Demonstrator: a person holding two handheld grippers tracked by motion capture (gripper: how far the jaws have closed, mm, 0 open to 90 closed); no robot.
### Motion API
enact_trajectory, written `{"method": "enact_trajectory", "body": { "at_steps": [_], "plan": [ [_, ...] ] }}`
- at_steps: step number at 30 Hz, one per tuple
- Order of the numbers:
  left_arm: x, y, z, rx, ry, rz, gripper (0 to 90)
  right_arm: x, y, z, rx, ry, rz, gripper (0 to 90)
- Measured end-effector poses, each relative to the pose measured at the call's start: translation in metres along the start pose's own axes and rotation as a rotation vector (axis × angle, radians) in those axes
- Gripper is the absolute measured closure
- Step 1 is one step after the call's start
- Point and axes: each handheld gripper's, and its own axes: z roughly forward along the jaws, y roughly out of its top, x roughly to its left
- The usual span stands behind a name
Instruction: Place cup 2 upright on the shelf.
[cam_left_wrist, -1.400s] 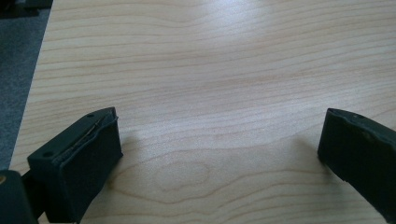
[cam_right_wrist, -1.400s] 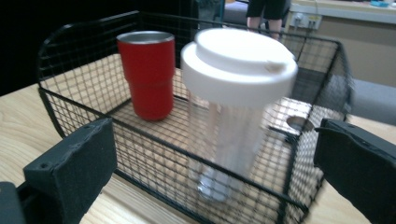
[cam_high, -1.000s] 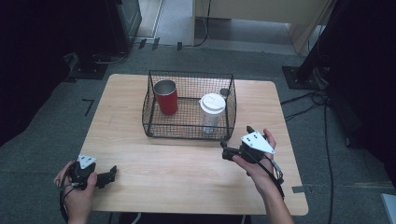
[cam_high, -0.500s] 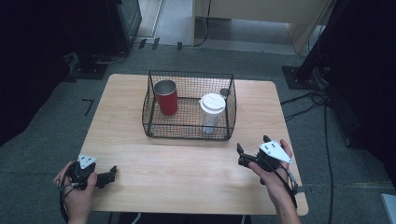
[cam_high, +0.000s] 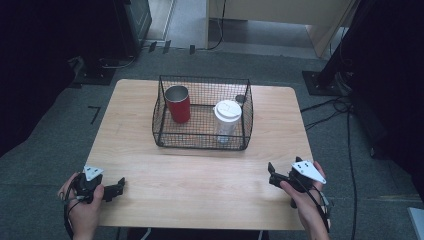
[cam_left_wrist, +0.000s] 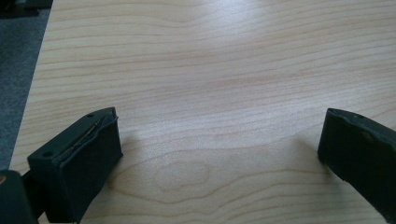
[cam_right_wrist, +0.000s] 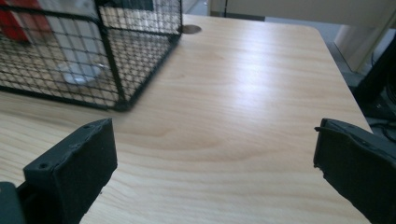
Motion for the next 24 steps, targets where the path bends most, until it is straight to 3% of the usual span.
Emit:
{"method": "enact_trajectory", "body": {
  "at_steps": [12, 19, 24],
  "plan": [
    [0.000, 0.000, 0.000, 0.000, 0.000, 0.000, 0.1, -0.036, -0.023, -0.002, 0.056, -0.092, 0.032, 0.0],
    [0.000, 0.000, 0.000, 0.000, 0.000, 0.000, 0.1, -0.049, -0.029, -0.005, 0.100, -0.090, 0.052, 0.0],
    [0.000, 0.000, 0.000, 0.000, 0.000, 0.000, 0.1, -0.053, -0.035, -0.002, 0.190, -0.084, 0.053, 0.0]
  ]
}}
